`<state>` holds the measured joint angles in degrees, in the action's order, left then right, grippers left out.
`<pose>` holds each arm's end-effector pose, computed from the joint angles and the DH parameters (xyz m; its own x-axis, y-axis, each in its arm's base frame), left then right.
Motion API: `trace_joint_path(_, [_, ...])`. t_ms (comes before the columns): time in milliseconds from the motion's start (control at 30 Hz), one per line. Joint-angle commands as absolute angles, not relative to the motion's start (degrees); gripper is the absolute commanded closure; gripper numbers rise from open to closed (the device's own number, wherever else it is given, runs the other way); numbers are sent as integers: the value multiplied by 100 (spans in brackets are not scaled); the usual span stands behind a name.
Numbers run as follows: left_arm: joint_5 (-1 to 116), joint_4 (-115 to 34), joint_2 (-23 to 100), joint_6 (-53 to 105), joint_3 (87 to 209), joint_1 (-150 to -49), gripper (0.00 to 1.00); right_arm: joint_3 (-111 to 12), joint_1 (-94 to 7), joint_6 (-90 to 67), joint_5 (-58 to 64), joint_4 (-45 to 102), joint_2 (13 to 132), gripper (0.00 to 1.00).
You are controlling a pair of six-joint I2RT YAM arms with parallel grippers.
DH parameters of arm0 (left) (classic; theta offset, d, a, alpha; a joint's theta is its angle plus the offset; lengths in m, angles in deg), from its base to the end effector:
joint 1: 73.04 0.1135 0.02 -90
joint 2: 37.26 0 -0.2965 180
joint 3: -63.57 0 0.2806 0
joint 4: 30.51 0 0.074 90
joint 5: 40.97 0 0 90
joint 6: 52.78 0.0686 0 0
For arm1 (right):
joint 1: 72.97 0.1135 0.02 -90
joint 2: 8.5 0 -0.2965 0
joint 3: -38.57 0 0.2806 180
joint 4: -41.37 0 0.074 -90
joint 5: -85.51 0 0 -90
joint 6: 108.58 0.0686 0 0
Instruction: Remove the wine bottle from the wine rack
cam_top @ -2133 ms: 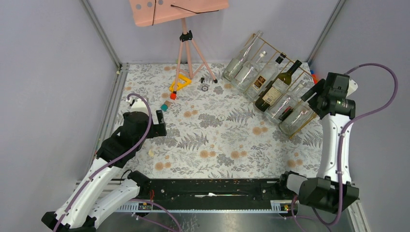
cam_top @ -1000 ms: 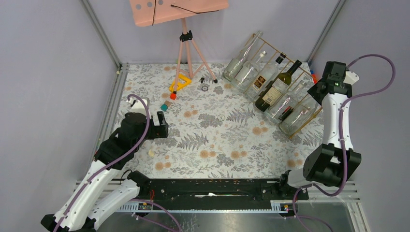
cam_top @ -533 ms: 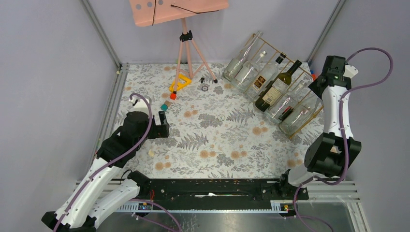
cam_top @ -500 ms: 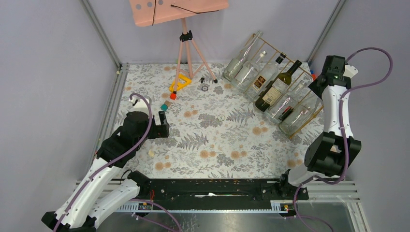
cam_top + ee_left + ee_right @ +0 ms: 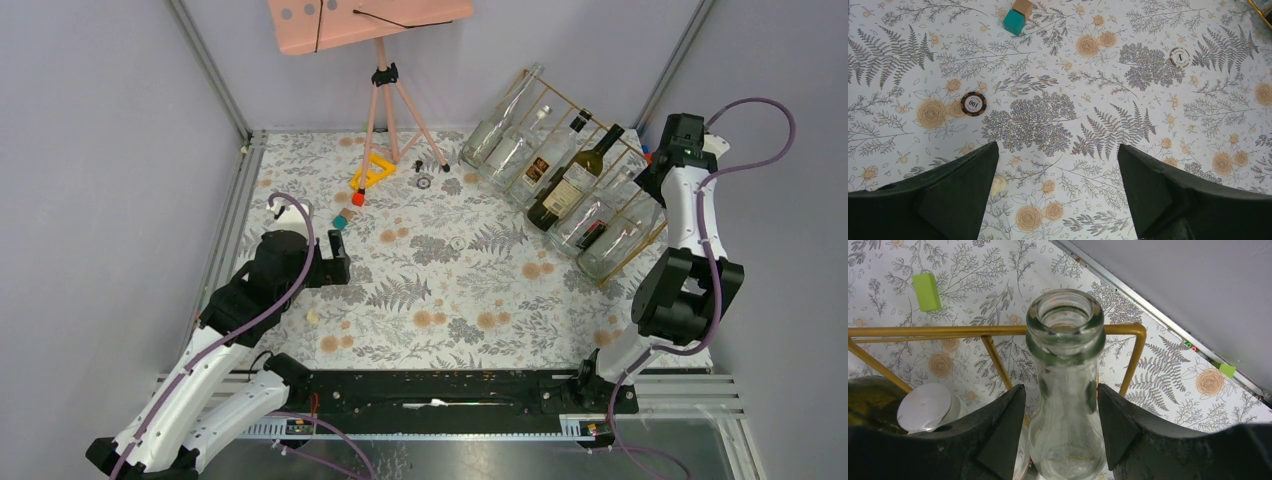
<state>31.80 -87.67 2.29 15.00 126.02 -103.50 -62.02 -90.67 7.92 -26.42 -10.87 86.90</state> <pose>0.1527 -0.0662 0.3329 -0.5525 -0.0941 -0.8282 0.0694 0.9850 -0.1582 0.3934 -0.1524 0.3333 -0.3900 0.5590 -0.7317 0.7805 0.6223 0.0594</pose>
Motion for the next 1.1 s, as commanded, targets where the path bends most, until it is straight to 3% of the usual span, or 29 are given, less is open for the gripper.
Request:
trace_joint_path(0, [3273,-8436,255,1595,12583,-10347,1,-6463,-9091,701,-2832,-841,8761,39])
trace_joint_path(867, [3194,-8405,306,1613,12568,-10353,1,-6352,-9091,557,-2704,-420,9002,52])
trace_joint_path(1067, [3183,-8406,325,1613,12567,-10353,1,-6377,-9090,602,-2644,-383,9131,51])
